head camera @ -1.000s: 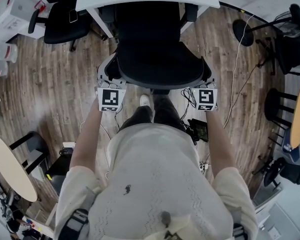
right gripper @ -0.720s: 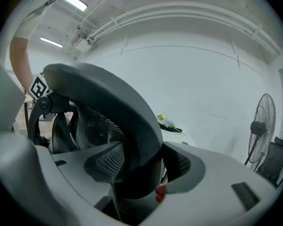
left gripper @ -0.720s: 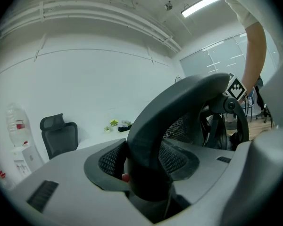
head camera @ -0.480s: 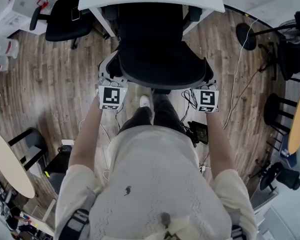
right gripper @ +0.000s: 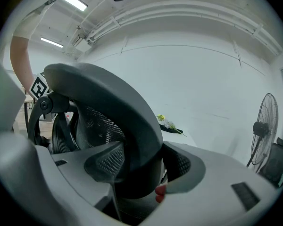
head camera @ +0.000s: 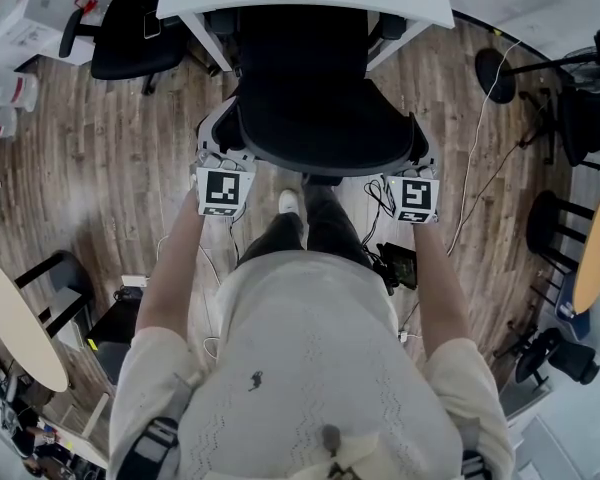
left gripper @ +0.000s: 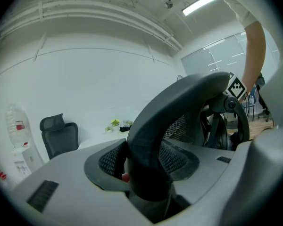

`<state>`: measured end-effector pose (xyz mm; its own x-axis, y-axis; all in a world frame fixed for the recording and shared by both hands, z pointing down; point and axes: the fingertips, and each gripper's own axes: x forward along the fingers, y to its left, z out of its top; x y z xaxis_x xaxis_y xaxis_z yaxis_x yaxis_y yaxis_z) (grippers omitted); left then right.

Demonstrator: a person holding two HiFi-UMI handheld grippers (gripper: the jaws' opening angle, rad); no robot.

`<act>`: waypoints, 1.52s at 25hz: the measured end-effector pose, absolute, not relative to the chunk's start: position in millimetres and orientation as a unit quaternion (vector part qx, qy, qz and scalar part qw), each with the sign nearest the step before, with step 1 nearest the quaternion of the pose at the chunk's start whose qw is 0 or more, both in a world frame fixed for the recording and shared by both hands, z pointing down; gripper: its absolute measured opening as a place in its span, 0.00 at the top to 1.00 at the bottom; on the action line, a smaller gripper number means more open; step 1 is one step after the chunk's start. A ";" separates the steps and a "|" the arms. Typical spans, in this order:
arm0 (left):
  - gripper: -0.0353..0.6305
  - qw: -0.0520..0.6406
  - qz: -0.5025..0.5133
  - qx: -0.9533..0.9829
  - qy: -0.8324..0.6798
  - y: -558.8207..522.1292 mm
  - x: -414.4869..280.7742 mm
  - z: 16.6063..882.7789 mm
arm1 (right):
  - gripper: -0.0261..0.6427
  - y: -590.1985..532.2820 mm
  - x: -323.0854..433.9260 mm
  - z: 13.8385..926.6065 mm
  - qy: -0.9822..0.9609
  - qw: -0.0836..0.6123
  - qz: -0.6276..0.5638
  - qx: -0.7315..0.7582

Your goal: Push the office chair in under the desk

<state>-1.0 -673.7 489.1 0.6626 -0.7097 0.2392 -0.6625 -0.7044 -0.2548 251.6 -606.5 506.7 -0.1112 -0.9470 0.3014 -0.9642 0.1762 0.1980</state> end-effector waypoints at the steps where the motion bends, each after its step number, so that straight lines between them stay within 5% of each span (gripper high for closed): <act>1: 0.61 0.073 -0.162 -0.909 0.378 -675.1 -0.6 489.3 | 0.57 -608.1 252.0 507.0 -0.745 0.182 0.023 0.641; 38: 0.61 0.063 -0.170 -0.903 0.390 -704.1 25.7 492.9 | 0.57 -642.7 279.7 511.8 -0.754 0.186 0.017 0.630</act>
